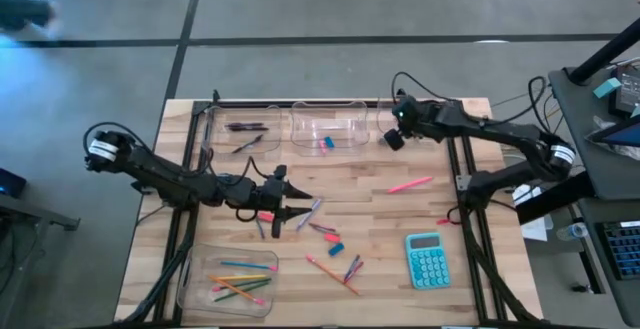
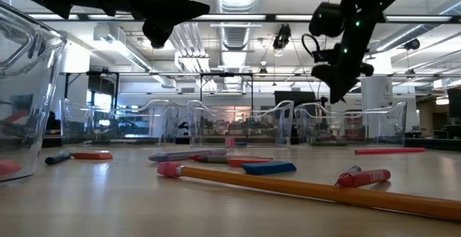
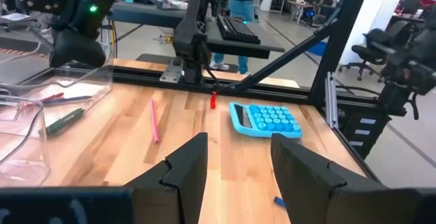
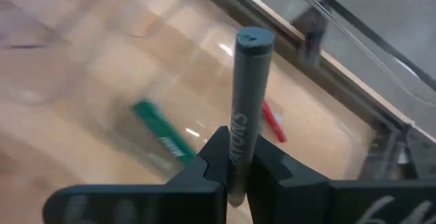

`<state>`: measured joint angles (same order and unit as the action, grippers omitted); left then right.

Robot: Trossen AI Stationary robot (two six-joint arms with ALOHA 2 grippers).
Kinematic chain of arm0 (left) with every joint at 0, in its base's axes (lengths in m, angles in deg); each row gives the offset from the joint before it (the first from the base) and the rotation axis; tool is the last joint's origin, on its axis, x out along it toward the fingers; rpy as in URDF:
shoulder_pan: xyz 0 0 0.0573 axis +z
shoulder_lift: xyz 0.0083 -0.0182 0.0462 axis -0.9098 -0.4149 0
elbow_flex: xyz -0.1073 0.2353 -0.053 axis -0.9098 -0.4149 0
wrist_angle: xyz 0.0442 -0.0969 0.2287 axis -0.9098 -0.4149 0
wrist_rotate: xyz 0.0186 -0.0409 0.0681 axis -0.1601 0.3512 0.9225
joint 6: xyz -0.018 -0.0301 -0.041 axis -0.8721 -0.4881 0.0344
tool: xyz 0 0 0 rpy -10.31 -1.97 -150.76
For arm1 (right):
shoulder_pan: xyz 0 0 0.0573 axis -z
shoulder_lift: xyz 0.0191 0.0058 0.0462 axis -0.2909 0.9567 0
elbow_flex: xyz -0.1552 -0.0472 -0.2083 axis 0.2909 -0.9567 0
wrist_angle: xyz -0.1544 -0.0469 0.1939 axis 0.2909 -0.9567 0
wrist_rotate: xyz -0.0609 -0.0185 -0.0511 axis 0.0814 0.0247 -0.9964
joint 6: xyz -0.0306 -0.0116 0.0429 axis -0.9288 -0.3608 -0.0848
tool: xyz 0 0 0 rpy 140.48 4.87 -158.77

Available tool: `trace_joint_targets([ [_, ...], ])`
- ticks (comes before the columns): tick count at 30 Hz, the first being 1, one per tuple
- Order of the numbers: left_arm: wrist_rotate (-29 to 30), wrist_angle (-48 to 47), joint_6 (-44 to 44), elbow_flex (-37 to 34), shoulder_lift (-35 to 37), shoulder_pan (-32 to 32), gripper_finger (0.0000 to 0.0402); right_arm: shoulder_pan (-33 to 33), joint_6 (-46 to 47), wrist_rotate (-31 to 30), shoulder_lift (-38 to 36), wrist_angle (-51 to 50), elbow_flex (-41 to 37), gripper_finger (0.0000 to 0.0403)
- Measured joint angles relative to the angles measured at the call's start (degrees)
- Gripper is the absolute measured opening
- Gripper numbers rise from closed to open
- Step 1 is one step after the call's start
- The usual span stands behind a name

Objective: Sort crayons/erasers/pens/pencils in bins
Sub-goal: Put the gray crayon into the top right transparent bin, then put the orange eraser into the top middle transparent bin

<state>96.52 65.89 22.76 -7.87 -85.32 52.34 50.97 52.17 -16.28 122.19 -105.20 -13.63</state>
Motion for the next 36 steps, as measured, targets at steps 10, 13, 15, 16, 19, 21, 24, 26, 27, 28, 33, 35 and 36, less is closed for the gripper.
trace_joint_targets([
  [10,1.1,-0.1,0.0,0.0,0.0,0.0,0.0147,6.0,-3.9,0.0,9.2,0.7,0.0,0.0029],
  [13,1.1,-0.2,0.0,0.0,0.0,0.0,0.0147,6.8,-5.2,0.4,12.2,0.8,0.0,0.0029],
  [15,1.1,-0.3,0.0,0.0,0.0,0.0,0.0147,7.2,-5.7,0.4,13.6,0.9,0.2,0.003],
  [16,1.1,-0.3,0.0,0.0,0.0,0.0,0.0147,7.3,-5.7,0.2,14.0,1.0,0.2,0.003],
  [19,1.1,-0.3,0.0,0.0,0.0,0.0,0.0147,7.4,-5.7,-0.1,14.4,1.1,0.2,0.0031],
  [21,1.1,-0.4,0.0,0.0,-0.1,0.0,0.0147,7.4,-5.7,-0.3,13.8,1.0,0.3,0.0032],
  [24,1.1,-0.4,0.0,0.0,-0.2,0.0,0.0147,7.4,-5.5,-0.5,11.8,0.0,0.8,0.0039],
  [26,1.1,-0.4,0.1,0.0,-0.2,0.0,0.0147,7.4,-5.5,-0.5,9.2,-0.8,1.8,0.0048],
  [27,1.1,-0.4,0.1,0.0,-0.2,0.0,0.0147,7.4,-5.4,-0.5,7.8,-1.2,2.5,0.0054],
  [28,1.1,-0.5,0.1,0.0,-0.2,0.0,0.0147,7.3,-5.4,-0.5,6.5,-2.1,3.2,0.006],
  [33,1.1,-0.6,0.1,0.0,-0.2,0.0,0.0147,6.9,-1.9,3.0,-0.5,-8.8,7.7,0.0094],
  [35,1.1,-0.6,0.1,0.0,-0.2,0.0,0.0147,6.7,-1.1,6.4,-3.4,-10.1,9.0,0.0107],
  [36,1.1,-0.7,0.0,0.0,-0.2,0.0,0.0147,6.4,-0.4,8.1,-4.8,-10.2,9.3,0.0113],
])
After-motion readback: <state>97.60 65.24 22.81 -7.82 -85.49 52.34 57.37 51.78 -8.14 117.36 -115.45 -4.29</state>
